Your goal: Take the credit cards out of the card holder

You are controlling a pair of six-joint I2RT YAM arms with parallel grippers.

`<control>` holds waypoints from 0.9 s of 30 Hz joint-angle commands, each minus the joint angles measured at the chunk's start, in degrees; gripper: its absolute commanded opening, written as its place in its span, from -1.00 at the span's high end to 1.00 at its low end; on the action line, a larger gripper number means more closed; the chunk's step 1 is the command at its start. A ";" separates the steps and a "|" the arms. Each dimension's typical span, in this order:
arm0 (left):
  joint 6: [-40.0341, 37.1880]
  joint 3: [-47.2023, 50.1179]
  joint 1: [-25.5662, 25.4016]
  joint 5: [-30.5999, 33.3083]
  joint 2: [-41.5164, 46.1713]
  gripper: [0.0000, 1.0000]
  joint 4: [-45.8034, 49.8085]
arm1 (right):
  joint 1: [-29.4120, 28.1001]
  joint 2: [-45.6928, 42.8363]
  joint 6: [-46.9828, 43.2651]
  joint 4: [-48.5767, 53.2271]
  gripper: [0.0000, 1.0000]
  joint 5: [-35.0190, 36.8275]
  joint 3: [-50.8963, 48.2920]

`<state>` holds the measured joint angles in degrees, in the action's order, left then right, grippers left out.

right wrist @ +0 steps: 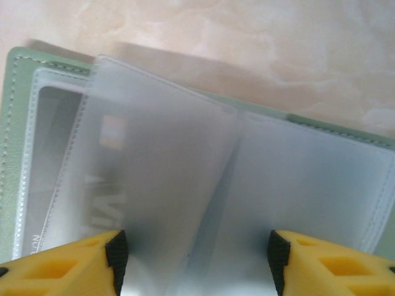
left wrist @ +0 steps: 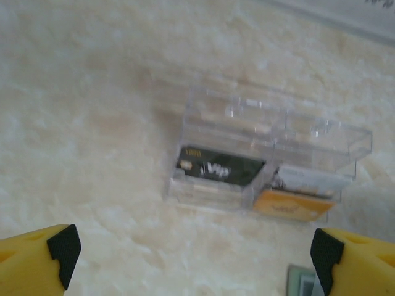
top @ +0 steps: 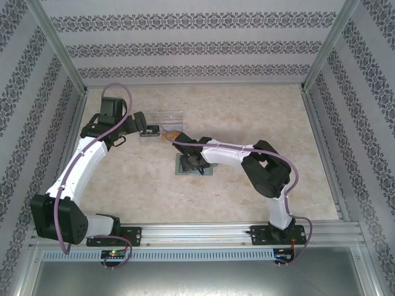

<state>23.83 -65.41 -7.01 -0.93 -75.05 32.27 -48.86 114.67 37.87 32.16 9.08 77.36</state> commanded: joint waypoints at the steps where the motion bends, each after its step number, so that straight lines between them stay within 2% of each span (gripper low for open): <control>1: 4.58 3.97 0.44 -8.35 0.51 -0.87 0.01 | 1.72 0.33 1.24 0.97 -0.16 -2.58 -3.71; 4: 6.56 7.65 0.47 -13.99 -0.78 -0.72 -2.93 | 2.39 -0.44 1.42 -0.20 -0.07 -3.62 -5.40; 8: 10.17 11.26 -0.41 -26.13 -4.54 -0.34 -8.50 | 3.25 -1.93 1.77 -2.05 0.04 -4.83 -7.35; 11: 12.69 12.88 -3.34 -32.95 -8.30 -0.06 -13.03 | 4.06 -3.07 2.12 -3.73 0.11 -5.98 -9.01; 16: 15.34 13.88 -9.17 -36.17 -12.93 0.27 -18.10 | 4.87 -5.09 2.97 -6.65 0.21 -7.25 -11.42; 21: 17.68 13.96 -13.31 -35.21 -17.54 0.41 -20.29 | 5.56 -6.93 4.13 -8.96 0.29 -8.54 -13.28; 27: 19.78 13.95 -15.86 -35.72 -21.77 0.49 -23.48 | 6.20 -9.65 6.13 -11.41 0.36 -8.17 -15.49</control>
<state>41.71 -51.33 -21.76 -35.81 -95.55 11.92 -43.48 106.26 42.00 19.03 0.71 64.20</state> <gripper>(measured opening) 0.259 0.324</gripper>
